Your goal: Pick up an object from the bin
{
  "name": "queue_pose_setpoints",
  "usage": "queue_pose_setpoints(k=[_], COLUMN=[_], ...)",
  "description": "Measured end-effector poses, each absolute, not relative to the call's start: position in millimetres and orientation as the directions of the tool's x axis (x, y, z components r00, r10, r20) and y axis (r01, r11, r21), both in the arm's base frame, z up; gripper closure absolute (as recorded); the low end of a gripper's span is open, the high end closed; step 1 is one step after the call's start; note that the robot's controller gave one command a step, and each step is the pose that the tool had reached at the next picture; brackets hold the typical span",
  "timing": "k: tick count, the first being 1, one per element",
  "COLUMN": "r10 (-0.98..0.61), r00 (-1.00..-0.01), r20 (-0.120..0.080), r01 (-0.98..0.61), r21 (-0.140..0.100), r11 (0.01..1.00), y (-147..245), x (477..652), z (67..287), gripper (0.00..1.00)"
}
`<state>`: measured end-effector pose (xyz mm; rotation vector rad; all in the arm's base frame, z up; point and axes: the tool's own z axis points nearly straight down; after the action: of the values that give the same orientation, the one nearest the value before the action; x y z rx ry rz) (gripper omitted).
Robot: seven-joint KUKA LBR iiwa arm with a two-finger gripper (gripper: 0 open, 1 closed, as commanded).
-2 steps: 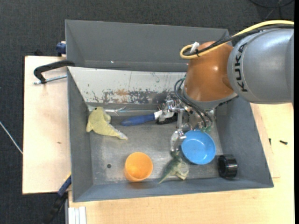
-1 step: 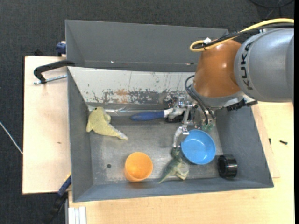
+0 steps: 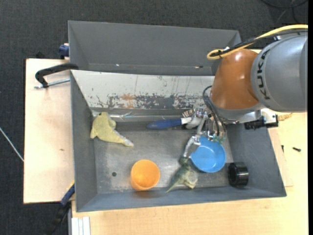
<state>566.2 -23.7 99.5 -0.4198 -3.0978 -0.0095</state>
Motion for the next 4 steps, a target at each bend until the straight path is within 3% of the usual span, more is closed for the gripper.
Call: queue_pose_setpoints(k=[1,2,3,4], r10=[0.042,0.026,0.024,0.025], r00=[-0.999,-1.0,-1.0,-1.0], r20=[-0.007,0.009,-0.001,-0.013], r01=[0.042,0.026,0.024,0.025], r21=[0.002,0.002,0.001,0.0], r11=[0.999,1.0,1.0,1.0], y=[-2,-61,-59,-51], x=[552.2,553.6,556.3,540.4], z=[147,90,94,180], gripper=[0.0,0.0,1.0,1.0])
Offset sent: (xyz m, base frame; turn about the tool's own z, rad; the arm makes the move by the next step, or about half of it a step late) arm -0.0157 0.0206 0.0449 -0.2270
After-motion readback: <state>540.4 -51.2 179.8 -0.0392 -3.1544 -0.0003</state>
